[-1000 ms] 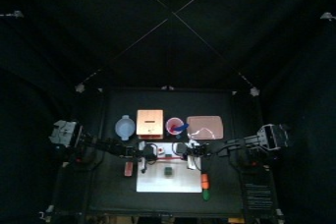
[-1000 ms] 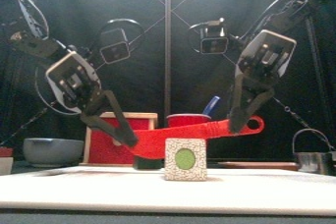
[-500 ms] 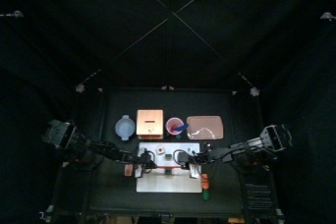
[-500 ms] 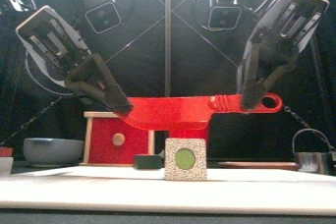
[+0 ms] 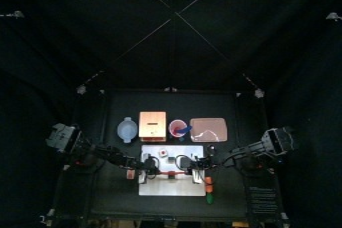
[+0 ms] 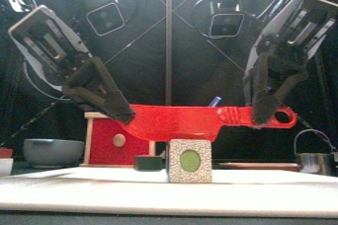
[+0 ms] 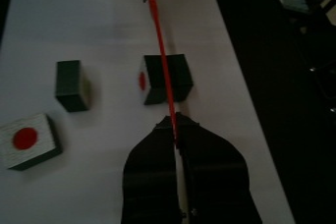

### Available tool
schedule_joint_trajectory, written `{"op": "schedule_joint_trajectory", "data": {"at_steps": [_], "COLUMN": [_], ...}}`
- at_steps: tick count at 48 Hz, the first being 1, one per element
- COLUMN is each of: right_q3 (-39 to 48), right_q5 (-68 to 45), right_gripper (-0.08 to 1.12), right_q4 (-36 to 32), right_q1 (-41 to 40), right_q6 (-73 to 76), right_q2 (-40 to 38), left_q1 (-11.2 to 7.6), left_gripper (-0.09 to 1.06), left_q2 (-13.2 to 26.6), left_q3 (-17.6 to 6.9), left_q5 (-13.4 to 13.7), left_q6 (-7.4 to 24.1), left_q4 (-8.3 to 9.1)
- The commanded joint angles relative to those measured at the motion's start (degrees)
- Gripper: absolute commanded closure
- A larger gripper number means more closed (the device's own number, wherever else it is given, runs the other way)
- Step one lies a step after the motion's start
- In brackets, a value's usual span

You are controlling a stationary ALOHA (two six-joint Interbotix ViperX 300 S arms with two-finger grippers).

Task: Cut the sushi into 4 pieces with the knife
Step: Cut the sushi into 4 pieces

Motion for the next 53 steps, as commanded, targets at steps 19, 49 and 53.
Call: {"op": "schedule_joint_trajectory", "data": {"at_steps": [19, 49, 53], "right_q3": [-1.41, -2.72, -2.81], "right_q5": [-2.29, -2.29, -2.29], "right_gripper": [0.92, 0.92, 0.92], "right_q4": [0.18, 3.34, 3.34], "right_q1": [-0.53, 2.29, 2.37], "right_q6": [0.00, 0.00, 0.00], "right_q2": [7.21, 7.38, 6.94], "left_q1": [0.70, -2.64, -2.81], "left_gripper": [0.78, 0.78, 0.78], "left_q2": [11.07, 10.63, 9.67], "left_q3": [-2.20, -3.08, -3.08], "left_q5": [-0.35, -0.18, -0.18], "left_q6": [0.26, 0.18, 0.18], "left_q4": [-3.16, -5.71, -5.98]}}
